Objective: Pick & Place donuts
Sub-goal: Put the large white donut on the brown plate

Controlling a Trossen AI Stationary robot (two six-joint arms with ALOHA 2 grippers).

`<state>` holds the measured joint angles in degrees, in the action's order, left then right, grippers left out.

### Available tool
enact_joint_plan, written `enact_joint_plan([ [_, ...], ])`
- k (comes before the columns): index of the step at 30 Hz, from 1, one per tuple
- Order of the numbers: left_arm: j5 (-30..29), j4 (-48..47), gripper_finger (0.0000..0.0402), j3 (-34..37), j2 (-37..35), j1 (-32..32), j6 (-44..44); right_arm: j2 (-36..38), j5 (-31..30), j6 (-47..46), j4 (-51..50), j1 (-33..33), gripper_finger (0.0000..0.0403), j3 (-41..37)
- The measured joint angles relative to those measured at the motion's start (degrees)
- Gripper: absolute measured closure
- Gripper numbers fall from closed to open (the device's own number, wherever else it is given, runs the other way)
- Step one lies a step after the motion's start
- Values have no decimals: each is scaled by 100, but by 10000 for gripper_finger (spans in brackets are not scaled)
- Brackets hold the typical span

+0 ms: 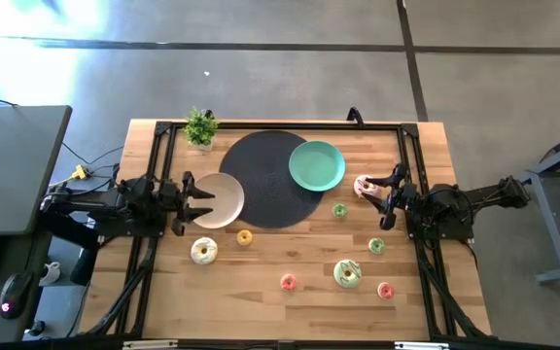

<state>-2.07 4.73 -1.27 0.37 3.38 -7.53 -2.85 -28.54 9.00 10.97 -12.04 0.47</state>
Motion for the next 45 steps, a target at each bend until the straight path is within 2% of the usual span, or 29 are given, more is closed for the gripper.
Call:
enact_joint_plan([
  [4, -34, -14, 211, -152, -1, 0, -587, -1, 1, -1, -1, 1, 206, 0],
  [12, -444, -52, 211, -228, 1, 0, -649, 0, -1, 1, 0, -1, 205, 0],
  [18, -403, -61, 211, -247, 1, 0, -656, 0, -1, -1, -1, 1, 206, 0],
  [22, -651, 38, 211, -276, 1, 0, -963, 0, -1, 1, 0, 0, 205, 0],
  [26, -1189, -84, 211, -620, 6, 0, -1121, 0, 1, -1, -1, 0, 205, 0],
  [30, -1154, -850, 211, -1331, 114, 0, -1366, 0, -1, 0, -1, -1, 206, 0],
  [35, -834, -1583, 211, -2470, 895, 0, -1206, 0, 1, -1, -1, -1, 206, 0],
  [39, -59, -2082, 211, -3305, 1993, 0, -1100, -2, 0, 0, -1, 0, 206, 0],
  [43, 893, -3439, 211, -4148, 3179, 2, -1158, -2, -1, -1, 1, 1, 206, 0],
  [45, 1058, -4324, 211, -4492, 3698, 2, -1034, 0, 1, 1, 1, -1, 206, 0],
])
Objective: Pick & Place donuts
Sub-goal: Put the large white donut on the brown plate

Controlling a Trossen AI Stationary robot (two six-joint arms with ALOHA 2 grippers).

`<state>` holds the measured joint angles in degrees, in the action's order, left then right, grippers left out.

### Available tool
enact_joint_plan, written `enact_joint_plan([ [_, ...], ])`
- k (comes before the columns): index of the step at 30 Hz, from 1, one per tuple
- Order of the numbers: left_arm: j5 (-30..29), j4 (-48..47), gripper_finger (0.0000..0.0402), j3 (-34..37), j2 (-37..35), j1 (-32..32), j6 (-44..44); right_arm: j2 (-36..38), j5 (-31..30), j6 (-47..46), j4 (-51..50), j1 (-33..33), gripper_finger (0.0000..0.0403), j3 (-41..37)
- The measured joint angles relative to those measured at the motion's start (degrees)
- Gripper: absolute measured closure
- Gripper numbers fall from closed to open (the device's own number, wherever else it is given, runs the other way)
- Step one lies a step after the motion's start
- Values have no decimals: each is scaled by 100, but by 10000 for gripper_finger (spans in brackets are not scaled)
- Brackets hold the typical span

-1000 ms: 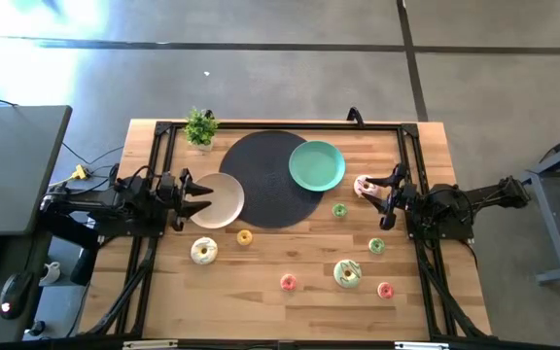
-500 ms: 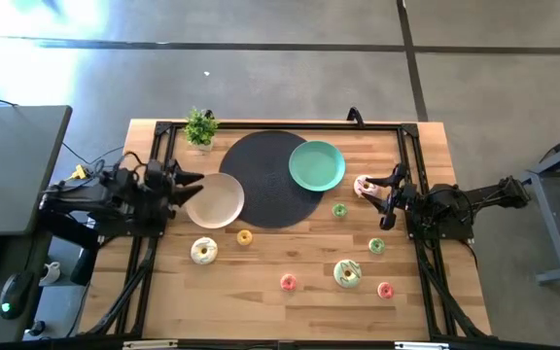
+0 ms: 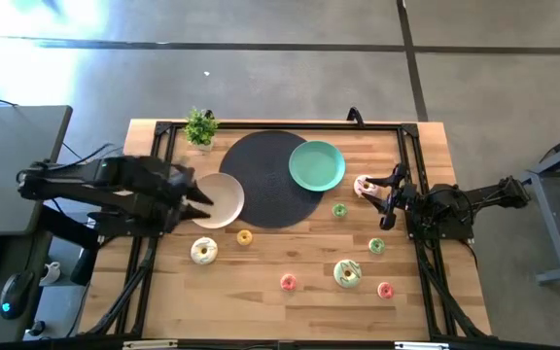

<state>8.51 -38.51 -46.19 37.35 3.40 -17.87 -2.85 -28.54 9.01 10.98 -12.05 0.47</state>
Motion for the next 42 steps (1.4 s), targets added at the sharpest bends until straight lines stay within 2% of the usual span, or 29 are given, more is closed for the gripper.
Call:
enact_joint_plan([
  [2, 47, -605, 211, -200, 466, 0, 22, -1, 0, -1, -1, 1, 205, 0],
  [7, 666, -1100, 211, -183, 1327, 66, -646, -2, -1, -1, 0, 0, 205, 0],
  [12, 459, -1667, 211, -150, 2060, 646, -1692, -4, 0, -9, 34, 0, 205, 0],
  [15, 404, -1958, 211, -151, 2474, 1113, -2611, -4, 59, -381, 40, 2, 206, 0],
  [19, -145, -2002, 211, -151, 2874, 1747, -3240, -4, 224, -1013, 40, 2, 206, 0],
  [22, -571, -1994, 211, -151, 3125, 2061, -3660, -4, 298, -1003, 47, 0, 205, 0],
  [27, -875, -1972, 211, -79, 3440, 2359, -4172, -4, -113, -1016, 112, 2, 205, 0],
  [32, -944, -1877, 211, 318, 3532, 2402, -4532, -4, 173, -1177, 117, 0, 205, 0],
  [35, -855, -1339, 211, 611, 3529, 2402, -4562, -4, 538, -1299, 135, 0, 206, 0],
  [42, -708, -720, 211, 1103, 3527, 2402, -4564, -7, 457, -1309, 201, 0, 205, 0],
])
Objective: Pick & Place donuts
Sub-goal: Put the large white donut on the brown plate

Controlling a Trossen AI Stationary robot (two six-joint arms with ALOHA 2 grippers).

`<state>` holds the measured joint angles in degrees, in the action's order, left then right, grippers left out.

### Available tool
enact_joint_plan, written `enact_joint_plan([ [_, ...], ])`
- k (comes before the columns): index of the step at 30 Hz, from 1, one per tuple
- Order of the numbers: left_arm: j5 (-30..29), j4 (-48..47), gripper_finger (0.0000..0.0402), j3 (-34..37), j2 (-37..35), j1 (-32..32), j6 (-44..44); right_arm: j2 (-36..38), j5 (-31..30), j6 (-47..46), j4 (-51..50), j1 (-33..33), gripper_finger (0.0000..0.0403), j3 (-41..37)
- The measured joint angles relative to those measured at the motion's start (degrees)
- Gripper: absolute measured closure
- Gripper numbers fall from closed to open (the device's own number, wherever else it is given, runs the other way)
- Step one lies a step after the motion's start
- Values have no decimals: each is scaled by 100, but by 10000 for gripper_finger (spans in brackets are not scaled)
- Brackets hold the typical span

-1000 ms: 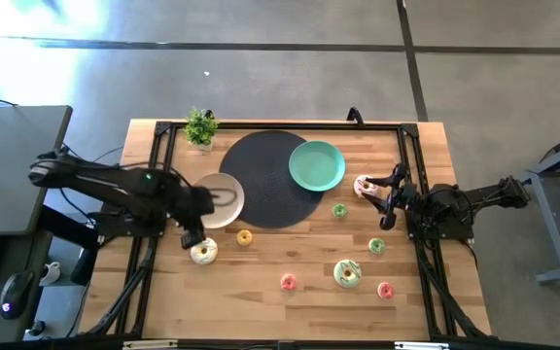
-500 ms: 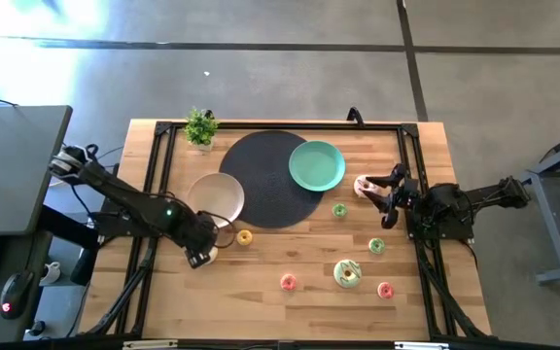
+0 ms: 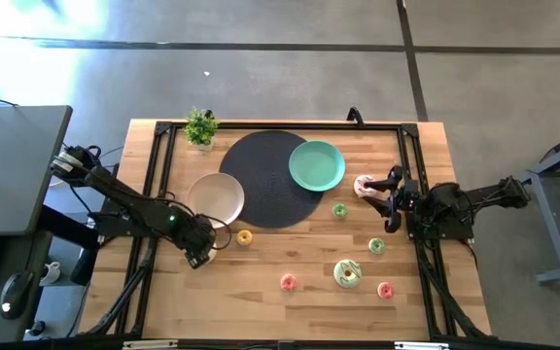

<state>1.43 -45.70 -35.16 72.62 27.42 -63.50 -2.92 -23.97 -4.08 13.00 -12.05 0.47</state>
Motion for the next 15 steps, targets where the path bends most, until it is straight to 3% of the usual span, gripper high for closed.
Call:
enact_joint_plan([
  [11, 37, 300, 214, 116, 21, 0, 310, 0, -11, 0, 22, 0, 206, 0],
  [15, 20, 536, 252, 125, 59, 0, 503, 0, -11, 0, 26, 0, 205, 0],
])
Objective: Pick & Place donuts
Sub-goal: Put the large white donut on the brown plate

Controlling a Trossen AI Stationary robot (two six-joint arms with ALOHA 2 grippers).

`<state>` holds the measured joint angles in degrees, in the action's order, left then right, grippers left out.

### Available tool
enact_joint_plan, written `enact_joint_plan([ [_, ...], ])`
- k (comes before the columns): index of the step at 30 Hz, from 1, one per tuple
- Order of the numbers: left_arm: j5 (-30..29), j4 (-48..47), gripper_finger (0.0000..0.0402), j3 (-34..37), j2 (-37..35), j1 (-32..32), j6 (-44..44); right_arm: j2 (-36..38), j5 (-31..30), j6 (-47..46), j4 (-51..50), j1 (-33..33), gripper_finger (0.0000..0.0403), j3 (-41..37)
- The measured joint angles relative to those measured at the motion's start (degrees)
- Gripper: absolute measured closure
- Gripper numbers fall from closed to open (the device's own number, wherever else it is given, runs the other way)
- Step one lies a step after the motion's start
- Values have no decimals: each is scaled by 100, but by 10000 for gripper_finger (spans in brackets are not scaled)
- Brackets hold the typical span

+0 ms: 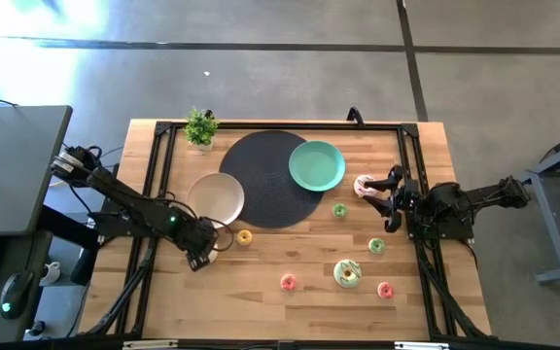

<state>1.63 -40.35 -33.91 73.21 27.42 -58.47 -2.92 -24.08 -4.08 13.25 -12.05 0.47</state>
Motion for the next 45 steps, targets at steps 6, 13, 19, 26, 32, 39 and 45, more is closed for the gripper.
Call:
enact_joint_plan([
  [6, -210, 143, 375, 1, 2, 4, 165, -1, 2, 0, 129, 0, 205, 0],
  [13, -291, -109, 370, -636, -76, -2, 286, 0, 2, 0, 166, 0, 206, 0],
  [19, -1249, -1624, 380, -1601, -72, -28, 834, -2, 26, 138, 164, 0, 206, 0],
  [26, -1626, -2976, 379, -1901, -76, -871, 629, -11, 752, 148, 123, 0, 206, 0],
  [32, -1623, -2733, 378, -1661, -61, -2103, 1727, -11, 979, 24, 120, 2, 205, 0],
  [39, -1401, -1825, 378, -1338, -7, -3496, 2931, -13, 34, 221, 122, 0, 206, 0],
  [45, -1342, -1165, 374, -1102, -4, -4199, 3620, -11, -1342, 668, 314, 2, 206, 0],
])
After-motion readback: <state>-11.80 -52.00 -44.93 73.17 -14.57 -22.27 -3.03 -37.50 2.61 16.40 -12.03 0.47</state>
